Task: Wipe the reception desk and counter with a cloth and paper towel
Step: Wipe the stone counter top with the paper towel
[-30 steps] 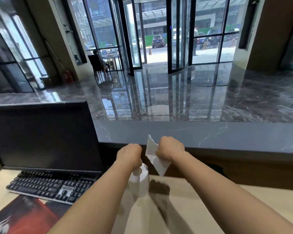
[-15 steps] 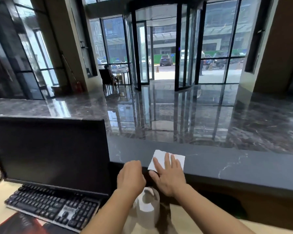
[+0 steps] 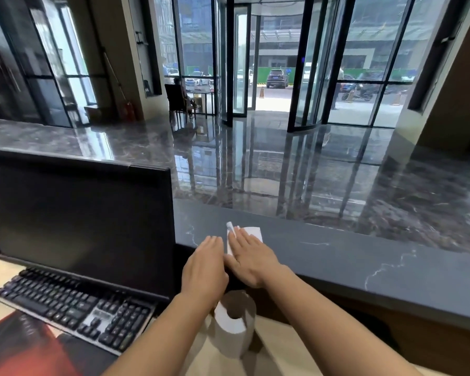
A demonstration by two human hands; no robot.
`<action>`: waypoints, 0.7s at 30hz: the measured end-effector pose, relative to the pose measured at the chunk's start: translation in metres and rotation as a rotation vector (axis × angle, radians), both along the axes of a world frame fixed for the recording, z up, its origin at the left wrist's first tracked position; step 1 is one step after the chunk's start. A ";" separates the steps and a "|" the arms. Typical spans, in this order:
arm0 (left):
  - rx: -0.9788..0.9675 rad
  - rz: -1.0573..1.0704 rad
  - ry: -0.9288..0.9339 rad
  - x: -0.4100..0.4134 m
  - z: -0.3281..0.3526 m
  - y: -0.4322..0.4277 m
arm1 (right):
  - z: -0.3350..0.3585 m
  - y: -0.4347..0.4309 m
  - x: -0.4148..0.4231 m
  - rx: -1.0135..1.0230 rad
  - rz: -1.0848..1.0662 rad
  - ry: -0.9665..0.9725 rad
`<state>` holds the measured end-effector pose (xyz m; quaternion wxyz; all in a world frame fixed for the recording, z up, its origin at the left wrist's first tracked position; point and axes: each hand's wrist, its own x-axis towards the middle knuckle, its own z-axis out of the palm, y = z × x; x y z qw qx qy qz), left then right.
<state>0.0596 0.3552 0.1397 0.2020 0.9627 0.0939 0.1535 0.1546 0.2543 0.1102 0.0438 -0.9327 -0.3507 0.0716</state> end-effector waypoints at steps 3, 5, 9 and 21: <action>0.047 0.006 0.069 0.004 0.002 -0.002 | -0.002 -0.038 0.010 -0.002 -0.157 0.013; 0.050 -0.008 0.109 0.004 0.002 -0.003 | -0.002 -0.076 0.020 -0.007 -0.288 0.029; 0.025 -0.031 0.143 0.001 0.003 -0.004 | -0.001 -0.110 0.032 -0.012 -0.517 0.023; -0.160 0.028 0.125 -0.002 -0.019 0.020 | 0.002 0.070 0.029 -0.036 0.106 0.011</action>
